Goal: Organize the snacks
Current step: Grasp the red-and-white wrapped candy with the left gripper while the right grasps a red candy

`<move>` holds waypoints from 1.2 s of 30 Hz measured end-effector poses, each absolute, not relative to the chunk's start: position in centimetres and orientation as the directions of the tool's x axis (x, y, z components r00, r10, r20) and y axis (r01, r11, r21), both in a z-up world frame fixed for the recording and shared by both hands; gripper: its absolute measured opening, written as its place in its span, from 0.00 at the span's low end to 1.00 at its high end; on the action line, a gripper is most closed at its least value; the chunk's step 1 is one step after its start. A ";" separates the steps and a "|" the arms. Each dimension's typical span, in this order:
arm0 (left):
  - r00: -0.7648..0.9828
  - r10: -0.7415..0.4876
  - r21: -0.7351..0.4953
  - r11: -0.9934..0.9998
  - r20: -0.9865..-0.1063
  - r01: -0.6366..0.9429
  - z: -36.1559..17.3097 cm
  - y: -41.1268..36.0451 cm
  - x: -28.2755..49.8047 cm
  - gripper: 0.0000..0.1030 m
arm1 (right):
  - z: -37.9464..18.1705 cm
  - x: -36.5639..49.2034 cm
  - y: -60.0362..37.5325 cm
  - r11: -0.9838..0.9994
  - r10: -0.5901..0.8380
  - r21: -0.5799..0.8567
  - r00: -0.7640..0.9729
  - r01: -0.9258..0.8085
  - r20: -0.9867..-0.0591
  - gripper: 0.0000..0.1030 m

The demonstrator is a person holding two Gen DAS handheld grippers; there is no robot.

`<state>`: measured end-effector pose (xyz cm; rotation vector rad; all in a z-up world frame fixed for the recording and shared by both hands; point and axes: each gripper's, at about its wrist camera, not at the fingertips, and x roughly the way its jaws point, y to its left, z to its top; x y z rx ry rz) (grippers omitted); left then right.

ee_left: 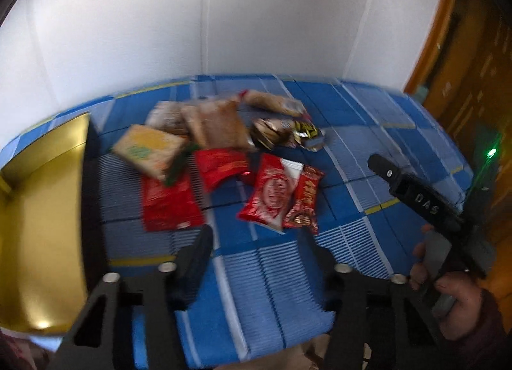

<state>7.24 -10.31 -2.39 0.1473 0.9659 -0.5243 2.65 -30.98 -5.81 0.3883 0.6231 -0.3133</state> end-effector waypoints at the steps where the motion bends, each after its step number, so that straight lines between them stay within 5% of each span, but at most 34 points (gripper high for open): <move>1: 0.439 -0.362 -0.111 0.859 -0.822 0.500 -2.9 -10.9 7.7 0.35 | -5.9 2.7 -31.1 0.879 -0.162 0.262 0.768 0.397 -0.620 0.98; 11: 0.379 -0.316 -0.079 0.847 -0.870 0.525 -6.2 -14.5 12.2 0.31 | -6.4 3.3 -31.3 0.874 -0.126 0.292 0.762 0.388 -0.636 0.98; 17: 0.369 -0.364 -0.122 0.833 -0.855 0.540 -6.2 -15.1 12.3 0.56 | -6.8 3.9 -31.2 0.876 -0.106 0.294 0.748 0.382 -0.655 0.98; 24: 0.382 -0.367 -0.121 0.836 -0.848 0.535 -6.5 -15.8 13.4 0.58 | -6.9 4.2 -31.0 0.877 -0.099 0.295 0.743 0.379 -0.662 0.98; 26: 0.370 -0.375 -0.153 0.847 -0.850 0.509 -6.8 -15.5 14.2 0.54 | -6.9 4.3 -30.8 0.882 -0.100 0.286 0.742 0.375 -0.663 0.98; 28: 0.363 -0.384 -0.174 0.851 -0.849 0.495 -7.0 -15.2 14.3 0.34 | -7.0 4.3 -30.8 0.882 -0.102 0.284 0.740 0.377 -0.665 0.98; 31: 0.357 -0.395 -0.171 0.837 -0.847 0.520 -6.7 -15.3 13.0 0.26 | -7.1 4.4 -31.0 0.877 -0.102 0.288 0.736 0.384 -0.669 0.92; 36: 0.382 -0.400 -0.163 0.837 -0.833 0.522 -6.2 -13.8 10.3 0.26 | -7.2 4.6 -30.8 0.884 -0.097 0.280 0.734 0.375 -0.673 0.88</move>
